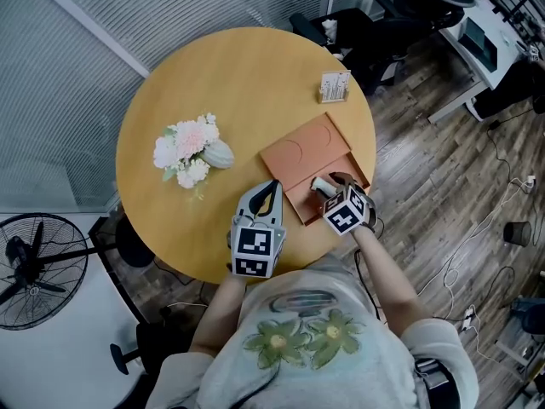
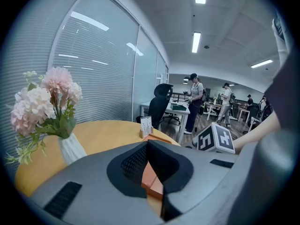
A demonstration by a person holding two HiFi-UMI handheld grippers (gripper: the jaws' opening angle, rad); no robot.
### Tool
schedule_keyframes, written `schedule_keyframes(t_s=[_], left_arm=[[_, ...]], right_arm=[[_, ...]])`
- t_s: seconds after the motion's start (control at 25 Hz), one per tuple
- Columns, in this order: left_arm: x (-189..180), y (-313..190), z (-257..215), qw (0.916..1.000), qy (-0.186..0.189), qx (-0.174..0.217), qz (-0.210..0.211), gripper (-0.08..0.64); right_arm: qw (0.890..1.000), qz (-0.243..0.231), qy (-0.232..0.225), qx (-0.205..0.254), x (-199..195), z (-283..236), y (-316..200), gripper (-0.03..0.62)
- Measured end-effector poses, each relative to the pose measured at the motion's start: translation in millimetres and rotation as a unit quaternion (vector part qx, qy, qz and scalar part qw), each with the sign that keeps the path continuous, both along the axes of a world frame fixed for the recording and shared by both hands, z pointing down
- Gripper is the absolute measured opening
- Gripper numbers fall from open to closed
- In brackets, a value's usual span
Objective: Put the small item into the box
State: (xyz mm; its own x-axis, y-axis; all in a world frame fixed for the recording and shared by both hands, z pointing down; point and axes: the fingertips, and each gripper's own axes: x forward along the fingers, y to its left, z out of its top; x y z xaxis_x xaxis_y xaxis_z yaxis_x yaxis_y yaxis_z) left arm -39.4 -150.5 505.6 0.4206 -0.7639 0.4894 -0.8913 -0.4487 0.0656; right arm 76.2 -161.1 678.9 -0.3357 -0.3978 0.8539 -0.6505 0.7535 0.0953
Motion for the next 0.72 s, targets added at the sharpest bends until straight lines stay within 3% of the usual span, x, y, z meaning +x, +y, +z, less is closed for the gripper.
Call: schedule_keyframes(t_s=[0.32,0.56,0.68,0.72], left_arm=[[1.9,11.5,-9.2,0.9998,0.008,0.008,0.014,-0.008],[2.2,19.0,-13.0,0.9995,0.013,0.011,0.026,-0.008],[4.5,22.9,-17.0,0.9993,0.018,0.013,0.031,-0.008],[5.6,23.6,-18.8,0.9991,0.02,0.014,0.034,-0.008]], right_arm=[[0.995,0.059,-0.066,0.046,1.9,-53.7,4.5,0.198],[0.978,0.104,-0.145,0.103,-4.0,-111.8,7.0,0.177],[0.97,0.116,-0.164,0.141,-3.5,-142.4,11.0,0.173],[0.967,0.118,-0.167,0.154,-3.6,-152.6,12.6,0.146]])
